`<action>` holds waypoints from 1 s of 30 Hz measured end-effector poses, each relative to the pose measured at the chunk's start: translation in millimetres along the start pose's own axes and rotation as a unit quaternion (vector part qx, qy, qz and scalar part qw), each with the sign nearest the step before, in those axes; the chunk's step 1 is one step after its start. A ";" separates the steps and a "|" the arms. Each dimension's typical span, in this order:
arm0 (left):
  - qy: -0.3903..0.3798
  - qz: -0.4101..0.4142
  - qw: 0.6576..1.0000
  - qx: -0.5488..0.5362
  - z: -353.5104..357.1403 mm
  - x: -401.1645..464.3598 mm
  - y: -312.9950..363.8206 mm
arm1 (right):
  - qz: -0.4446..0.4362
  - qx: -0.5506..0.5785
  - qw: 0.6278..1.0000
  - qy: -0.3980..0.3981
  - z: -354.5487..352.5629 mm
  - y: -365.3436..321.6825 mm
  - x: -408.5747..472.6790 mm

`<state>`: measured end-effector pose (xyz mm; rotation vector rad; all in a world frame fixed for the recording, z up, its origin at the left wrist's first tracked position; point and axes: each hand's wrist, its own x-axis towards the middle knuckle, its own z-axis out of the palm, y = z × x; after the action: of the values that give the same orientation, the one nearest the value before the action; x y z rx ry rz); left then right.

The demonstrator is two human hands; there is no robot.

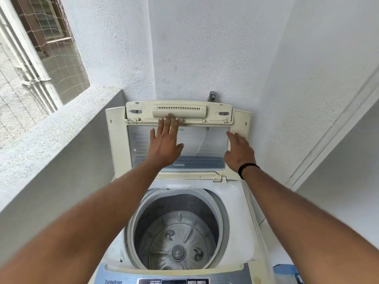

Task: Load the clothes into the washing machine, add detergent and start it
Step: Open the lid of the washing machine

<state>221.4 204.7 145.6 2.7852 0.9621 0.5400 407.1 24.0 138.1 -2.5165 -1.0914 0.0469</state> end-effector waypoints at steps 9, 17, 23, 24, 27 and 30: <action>-0.096 0.022 0.978 -0.186 42.2 -54.2 62.7 | 0.082 0.166 0.983 0.017 5.6 27.8 -89.7; -0.249 0.046 0.888 -0.383 95.2 -170.3 142.3 | 0.222 0.274 0.935 0.043 -9.2 97.9 -240.7; -0.264 0.072 0.854 -0.443 100.9 -248.4 235.3 | 0.342 0.291 0.883 0.134 -31.4 154.7 -392.9; -0.278 0.083 0.848 -0.444 100.4 -262.8 252.8 | 0.358 0.288 0.874 0.159 -35.9 162.0 -420.7; -0.326 0.145 0.833 -0.423 96.6 -309.7 304.0 | 0.392 0.283 0.851 0.207 -47.5 177.0 -500.2; -0.373 0.202 0.814 -0.397 90.8 -370.8 347.6 | 0.430 0.297 0.819 0.238 -50.8 189.0 -583.6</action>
<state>182.5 -299.6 42.3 2.0639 -0.0606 -0.1394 142.0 -523.3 42.7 -2.0398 0.2864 0.0004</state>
